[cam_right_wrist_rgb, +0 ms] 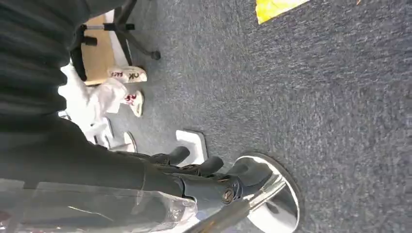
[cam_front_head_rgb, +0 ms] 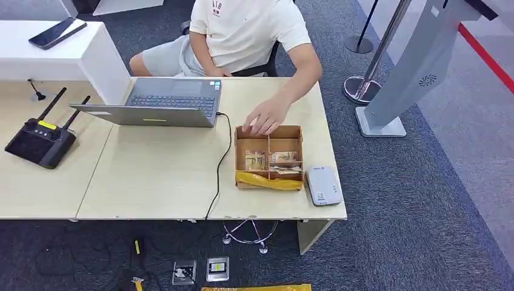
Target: Pass the card to the sensor for recognition and then transmit it.
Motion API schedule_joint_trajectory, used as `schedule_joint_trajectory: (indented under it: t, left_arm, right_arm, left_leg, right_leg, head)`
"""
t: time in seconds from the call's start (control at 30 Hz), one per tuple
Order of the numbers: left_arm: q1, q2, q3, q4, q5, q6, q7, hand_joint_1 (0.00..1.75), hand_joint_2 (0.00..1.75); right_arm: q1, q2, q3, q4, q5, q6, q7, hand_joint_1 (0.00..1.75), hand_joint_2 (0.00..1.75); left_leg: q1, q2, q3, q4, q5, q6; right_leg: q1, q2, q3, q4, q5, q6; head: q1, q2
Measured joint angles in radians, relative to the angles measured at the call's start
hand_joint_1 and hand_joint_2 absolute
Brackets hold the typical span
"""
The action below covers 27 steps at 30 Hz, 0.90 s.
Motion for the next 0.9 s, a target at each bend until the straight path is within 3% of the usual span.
schedule_joint_trajectory:
  t: [0.9]
  left_arm:
    - [-0.002, 0.005, -0.008, -0.023, -0.025, -0.006, 0.016, 0.0, 0.0]
  right_arm:
    - [-0.002, 0.027, 0.044, 0.009, 0.01, 0.023, 0.001, 0.0, 1.75]
  left_leg:
    - [0.0, 0.0, 0.0, 0.0, 0.0, 0.0]
  right_leg:
    - [0.0, 0.0, 0.0, 0.0, 0.0, 0.0]
  head:
    - [0.0, 0.0]
